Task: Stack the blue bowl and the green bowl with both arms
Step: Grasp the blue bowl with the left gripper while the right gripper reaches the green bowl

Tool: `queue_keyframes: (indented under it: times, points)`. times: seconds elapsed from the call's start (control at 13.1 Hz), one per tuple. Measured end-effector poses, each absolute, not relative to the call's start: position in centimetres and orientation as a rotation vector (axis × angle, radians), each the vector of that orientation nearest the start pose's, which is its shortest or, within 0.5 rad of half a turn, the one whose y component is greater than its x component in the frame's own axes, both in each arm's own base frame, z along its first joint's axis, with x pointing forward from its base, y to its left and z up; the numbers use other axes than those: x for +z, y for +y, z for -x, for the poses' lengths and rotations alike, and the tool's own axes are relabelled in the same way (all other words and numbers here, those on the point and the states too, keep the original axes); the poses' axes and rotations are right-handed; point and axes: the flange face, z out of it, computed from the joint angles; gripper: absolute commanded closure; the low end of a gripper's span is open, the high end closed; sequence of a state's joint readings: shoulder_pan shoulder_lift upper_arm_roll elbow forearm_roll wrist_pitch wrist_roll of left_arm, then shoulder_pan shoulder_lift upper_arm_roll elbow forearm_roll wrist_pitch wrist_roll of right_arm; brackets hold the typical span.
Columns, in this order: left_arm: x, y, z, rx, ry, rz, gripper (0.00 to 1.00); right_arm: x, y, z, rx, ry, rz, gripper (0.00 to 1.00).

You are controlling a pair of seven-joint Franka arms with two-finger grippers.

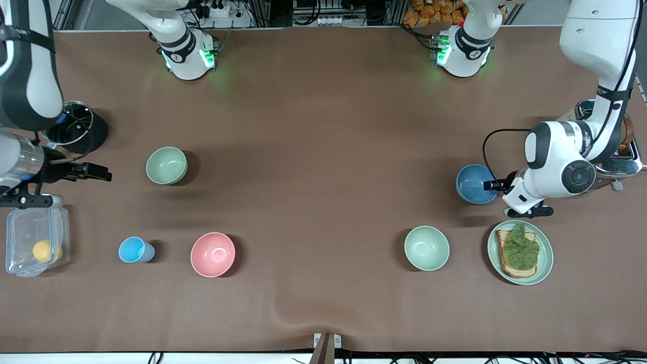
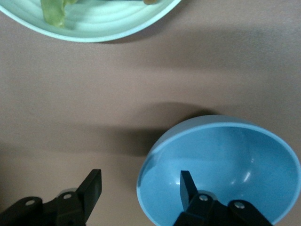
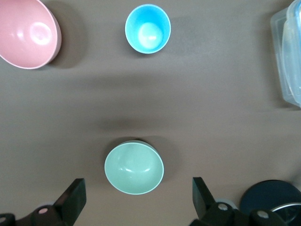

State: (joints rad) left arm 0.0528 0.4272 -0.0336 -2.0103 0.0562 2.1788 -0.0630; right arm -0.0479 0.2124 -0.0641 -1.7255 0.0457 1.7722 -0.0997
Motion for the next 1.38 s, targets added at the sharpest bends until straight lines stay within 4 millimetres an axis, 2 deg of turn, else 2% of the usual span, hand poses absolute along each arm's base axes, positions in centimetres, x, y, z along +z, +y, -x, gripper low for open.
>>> queue_keyframes:
  times: [0.23, 0.46, 0.77, 0.84, 1.0, 1.23, 1.38]
  points:
    - [21.8, 1.4, -57.4, 0.408, -0.072, 3.081, 0.36, 41.2, -6.0, -59.4, 0.308, 0.027, 3.075, 0.0]
    - [21.6, 1.4, -57.4, 0.413, -0.072, 3.081, 0.4, 36.0, -5.8, -57.7, 0.285, -0.009, 3.08, 0.0]
    - [21.5, 1.4, -57.4, 0.416, -0.071, 3.081, 0.62, 29.6, -6.8, -54.6, 0.213, -0.09, 3.088, 0.0]
    - [21.4, 1.4, -57.4, 0.417, -0.071, 3.081, 0.69, 28.6, -7.2, -53.9, 0.199, -0.114, 3.089, 0.0]
    - [21.3, 1.4, -57.4, 0.417, -0.077, 3.08, 0.77, 27.5, -7.6, -53.1, 0.214, -0.15, 3.082, 0.0]
    - [21.4, 1.4, -57.4, 0.412, -0.085, 3.08, 0.89, 26.5, -7.1, -52.3, 0.228, -0.245, 3.069, 0.03]
    - [21.4, 1.4, -57.5, 0.409, -0.086, 3.08, 1.0, 25.0, -7.0, -51.4, 0.182, -0.276, 3.078, 0.05]
